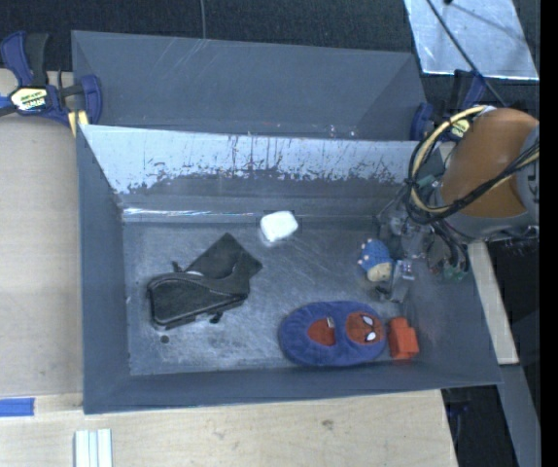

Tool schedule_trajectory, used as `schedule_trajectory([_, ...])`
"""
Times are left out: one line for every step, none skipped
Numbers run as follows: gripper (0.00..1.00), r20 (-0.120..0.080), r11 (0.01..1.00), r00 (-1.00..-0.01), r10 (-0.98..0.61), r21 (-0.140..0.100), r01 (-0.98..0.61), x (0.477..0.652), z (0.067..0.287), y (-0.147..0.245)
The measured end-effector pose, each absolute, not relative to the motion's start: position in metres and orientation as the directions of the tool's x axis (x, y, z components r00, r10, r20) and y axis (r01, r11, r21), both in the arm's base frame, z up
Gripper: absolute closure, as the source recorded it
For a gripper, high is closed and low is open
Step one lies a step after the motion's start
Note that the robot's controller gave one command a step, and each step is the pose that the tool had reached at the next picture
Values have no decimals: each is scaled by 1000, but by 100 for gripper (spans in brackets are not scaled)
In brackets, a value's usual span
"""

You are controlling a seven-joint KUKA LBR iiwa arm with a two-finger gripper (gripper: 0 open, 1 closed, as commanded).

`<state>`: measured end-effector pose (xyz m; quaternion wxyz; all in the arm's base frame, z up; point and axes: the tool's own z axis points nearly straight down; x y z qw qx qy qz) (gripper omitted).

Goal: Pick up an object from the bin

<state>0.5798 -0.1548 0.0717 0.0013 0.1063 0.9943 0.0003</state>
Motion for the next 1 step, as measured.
schedule_trajectory([100, -3, 977, -977, 212, 0, 212, 580, 72, -155])
